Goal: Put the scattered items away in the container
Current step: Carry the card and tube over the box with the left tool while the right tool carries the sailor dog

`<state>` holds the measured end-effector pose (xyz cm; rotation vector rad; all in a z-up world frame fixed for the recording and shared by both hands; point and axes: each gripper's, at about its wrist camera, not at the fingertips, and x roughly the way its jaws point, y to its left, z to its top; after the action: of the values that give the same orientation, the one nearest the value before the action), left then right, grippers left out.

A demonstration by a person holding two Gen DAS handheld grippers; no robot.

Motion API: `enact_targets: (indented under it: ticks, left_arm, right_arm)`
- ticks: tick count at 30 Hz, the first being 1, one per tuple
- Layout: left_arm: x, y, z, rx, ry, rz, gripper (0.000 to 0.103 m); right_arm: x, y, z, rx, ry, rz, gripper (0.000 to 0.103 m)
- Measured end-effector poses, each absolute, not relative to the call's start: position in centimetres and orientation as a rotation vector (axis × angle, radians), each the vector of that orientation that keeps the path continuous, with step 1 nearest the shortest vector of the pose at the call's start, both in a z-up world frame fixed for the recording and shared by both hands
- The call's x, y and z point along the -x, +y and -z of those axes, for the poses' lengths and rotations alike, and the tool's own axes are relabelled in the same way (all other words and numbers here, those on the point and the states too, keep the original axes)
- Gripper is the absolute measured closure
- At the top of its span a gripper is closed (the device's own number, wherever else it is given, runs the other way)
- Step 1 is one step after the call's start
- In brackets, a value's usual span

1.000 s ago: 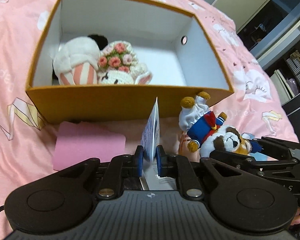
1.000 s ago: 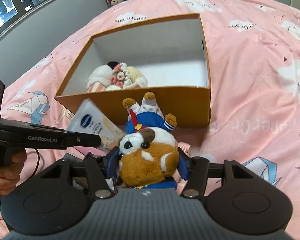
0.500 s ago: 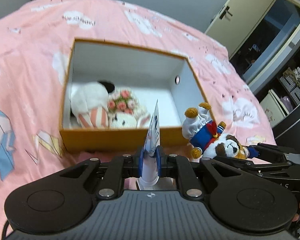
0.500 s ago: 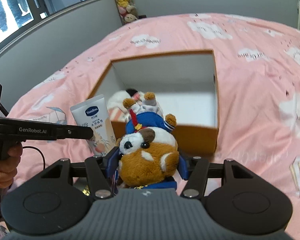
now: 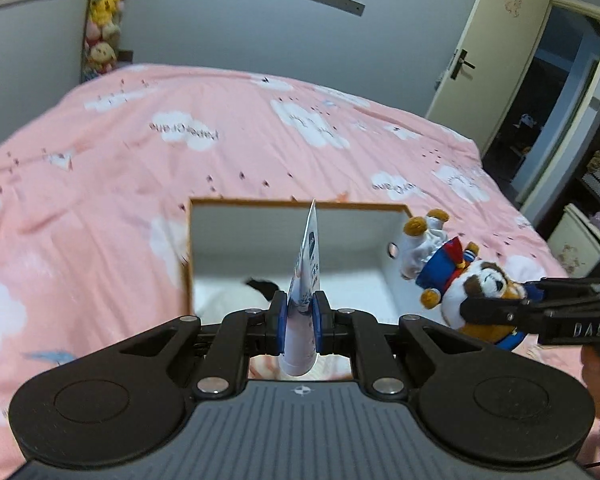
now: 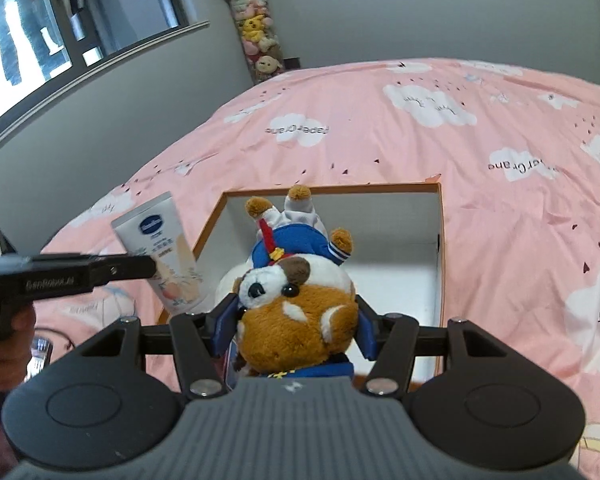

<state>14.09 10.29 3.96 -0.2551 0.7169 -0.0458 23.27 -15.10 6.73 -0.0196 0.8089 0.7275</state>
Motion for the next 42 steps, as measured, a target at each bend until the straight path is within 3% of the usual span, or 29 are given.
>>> enact_targets:
  ticks: [9,18,42]
  left_arm:
    - [-16.3,10.5,-1.6,0.195,0.775,0.004,0.088]
    - [-16.9,10.4,-0.8,0.137,0.851,-0.011,0.088]
    - [-17.0,10.0,1.5,0.050,0.981,-0.097,0.088]
  right_arm:
    - [-28.5,-13.4,-3.3,-0.030,0.919,-0.652,0.042]
    - [-31.1,-11.8,0.4,0.097,0.984,-0.551,0.042]
    - [-30.0,-9.2,3.5,0.313,1.033,-0.606,0.038]
